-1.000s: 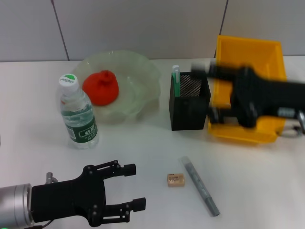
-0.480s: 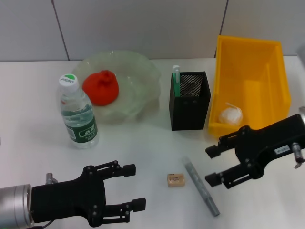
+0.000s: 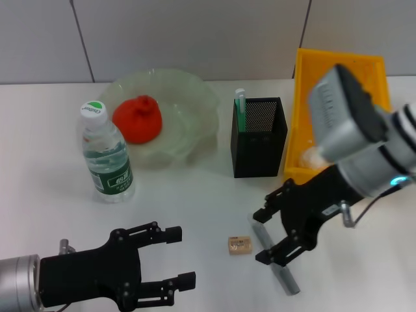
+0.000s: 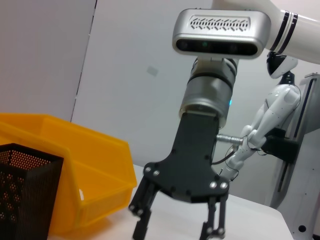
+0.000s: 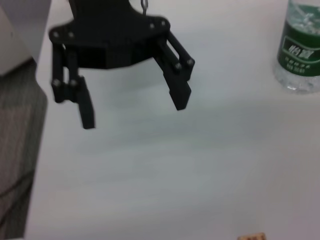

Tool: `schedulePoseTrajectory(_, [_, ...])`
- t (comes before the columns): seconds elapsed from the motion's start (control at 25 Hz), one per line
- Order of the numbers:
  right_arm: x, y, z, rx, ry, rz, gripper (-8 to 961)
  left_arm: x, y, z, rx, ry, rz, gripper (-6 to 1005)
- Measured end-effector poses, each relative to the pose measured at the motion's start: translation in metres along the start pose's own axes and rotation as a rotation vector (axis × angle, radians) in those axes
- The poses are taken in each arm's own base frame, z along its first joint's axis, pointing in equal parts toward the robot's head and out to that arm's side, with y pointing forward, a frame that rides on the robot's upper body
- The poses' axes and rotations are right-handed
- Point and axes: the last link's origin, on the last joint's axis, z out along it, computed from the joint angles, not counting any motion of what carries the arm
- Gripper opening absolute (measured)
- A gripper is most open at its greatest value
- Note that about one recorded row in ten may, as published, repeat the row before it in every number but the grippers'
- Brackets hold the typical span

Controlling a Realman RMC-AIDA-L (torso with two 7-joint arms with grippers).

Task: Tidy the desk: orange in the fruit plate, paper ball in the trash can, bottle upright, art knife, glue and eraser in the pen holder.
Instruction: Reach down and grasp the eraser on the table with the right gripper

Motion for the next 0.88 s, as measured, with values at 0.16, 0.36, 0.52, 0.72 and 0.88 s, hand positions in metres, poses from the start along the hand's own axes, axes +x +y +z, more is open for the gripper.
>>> schedulePoseTrajectory(0.16, [-0.005, -0.004, 0.016, 0.011, 0.055, -0.040, 746, 0.000, 0.000, -0.001, 0.002, -0.001, -0.001, 809])
schedulePoseTrajectory(0.36, [-0.010, -0.009, 0.031, 0.031, 0.093, -0.072, 745, 0.000, -0.001, -0.002, 0.005, -0.004, 0.000, 809])
schedulePoseTrajectory(0.52, [-0.013, -0.011, 0.042, 0.038, 0.108, -0.085, 734, 0.000, -0.001, -0.002, 0.007, -0.006, 0.002, 809])
schedulePoseTrajectory(0.72, [-0.014, -0.012, 0.047, 0.052, 0.118, -0.101, 709, -0.001, -0.002, -0.006, 0.017, -0.016, 0.003, 809])
schedulePoseTrajectory(0.88, [-0.014, -0.012, 0.048, 0.054, 0.117, -0.101, 688, -0.002, -0.005, -0.010, 0.031, -0.027, 0.006, 809])
